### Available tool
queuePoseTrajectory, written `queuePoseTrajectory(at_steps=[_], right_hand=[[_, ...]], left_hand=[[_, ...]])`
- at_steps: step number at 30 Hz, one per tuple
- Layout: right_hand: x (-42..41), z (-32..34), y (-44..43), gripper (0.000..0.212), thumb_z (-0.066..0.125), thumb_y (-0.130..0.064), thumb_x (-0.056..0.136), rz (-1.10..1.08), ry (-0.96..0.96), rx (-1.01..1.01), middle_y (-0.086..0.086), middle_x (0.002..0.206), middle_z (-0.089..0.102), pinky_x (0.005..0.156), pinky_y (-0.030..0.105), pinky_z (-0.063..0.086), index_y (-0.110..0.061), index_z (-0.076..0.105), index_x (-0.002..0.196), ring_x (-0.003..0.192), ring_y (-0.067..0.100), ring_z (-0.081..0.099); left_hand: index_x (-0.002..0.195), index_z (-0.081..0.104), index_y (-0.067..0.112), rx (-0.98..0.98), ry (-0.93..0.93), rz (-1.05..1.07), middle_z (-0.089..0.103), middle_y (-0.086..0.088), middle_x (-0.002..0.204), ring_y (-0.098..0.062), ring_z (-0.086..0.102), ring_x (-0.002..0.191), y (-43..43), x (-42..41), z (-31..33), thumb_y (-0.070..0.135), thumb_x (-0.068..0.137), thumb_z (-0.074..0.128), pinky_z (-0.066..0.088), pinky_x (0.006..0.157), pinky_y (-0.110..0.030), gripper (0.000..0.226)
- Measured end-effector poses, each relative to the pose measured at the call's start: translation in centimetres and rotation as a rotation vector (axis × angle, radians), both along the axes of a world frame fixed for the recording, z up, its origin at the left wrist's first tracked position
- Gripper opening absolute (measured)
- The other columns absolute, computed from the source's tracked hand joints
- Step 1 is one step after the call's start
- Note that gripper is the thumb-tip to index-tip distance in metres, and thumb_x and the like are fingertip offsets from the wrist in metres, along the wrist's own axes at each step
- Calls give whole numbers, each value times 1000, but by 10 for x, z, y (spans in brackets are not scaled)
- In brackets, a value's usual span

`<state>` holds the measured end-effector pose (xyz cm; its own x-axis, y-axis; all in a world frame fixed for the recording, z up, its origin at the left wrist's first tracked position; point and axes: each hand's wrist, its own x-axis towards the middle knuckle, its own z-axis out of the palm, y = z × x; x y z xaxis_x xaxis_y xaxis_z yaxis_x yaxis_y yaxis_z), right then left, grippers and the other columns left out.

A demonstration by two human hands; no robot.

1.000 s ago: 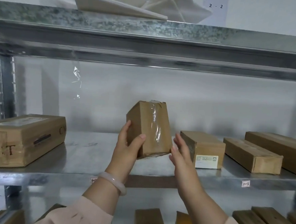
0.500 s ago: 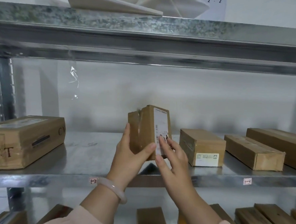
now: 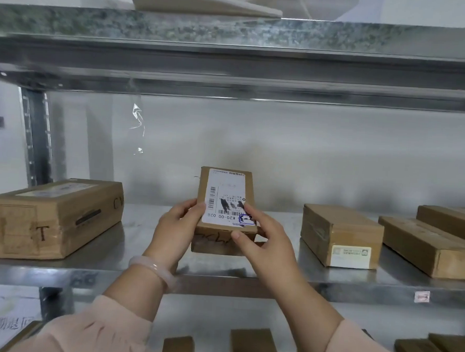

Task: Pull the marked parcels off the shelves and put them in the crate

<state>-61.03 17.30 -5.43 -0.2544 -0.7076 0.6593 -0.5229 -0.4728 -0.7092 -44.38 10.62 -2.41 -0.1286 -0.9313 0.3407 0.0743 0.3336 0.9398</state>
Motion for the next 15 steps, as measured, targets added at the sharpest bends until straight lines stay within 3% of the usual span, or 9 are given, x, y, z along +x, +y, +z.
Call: queuePoseTrajectory(at_steps=[3,7,10,15], right_hand=[[10,6,-10,46,72,-36,81,-6,0,27,-22,122,51,90,9,42,-63,51,111,106,-9,52],[15,9,-20,45,69,-40,82,-51,19,99,-10,125,52,97,35,48,-50,54,123,110,14,57],[11,7,-25,51,67,-44,83,-80,55,186,-6,129,53,98,38,47,-42,51,132,108,17,59],[8,6,-28,56,66,-44,83,-69,101,216,-7,132,50,100,38,45,-43,46,136,115,14,54]], left_hand=[[127,54,39,-27,-90,5,69,8,107,-11,66,99,-7,12,0,52,79,63,52,93,-38,51],[113,51,55,-64,-245,-20,69,12,101,-6,69,87,-14,19,-4,49,86,63,55,77,-28,30],[123,50,47,-86,-351,11,67,10,109,-8,66,94,-20,20,-10,52,88,58,52,80,-28,36],[121,55,42,-124,-419,49,66,11,115,-5,63,97,-24,23,-10,55,88,56,51,85,-28,36]])
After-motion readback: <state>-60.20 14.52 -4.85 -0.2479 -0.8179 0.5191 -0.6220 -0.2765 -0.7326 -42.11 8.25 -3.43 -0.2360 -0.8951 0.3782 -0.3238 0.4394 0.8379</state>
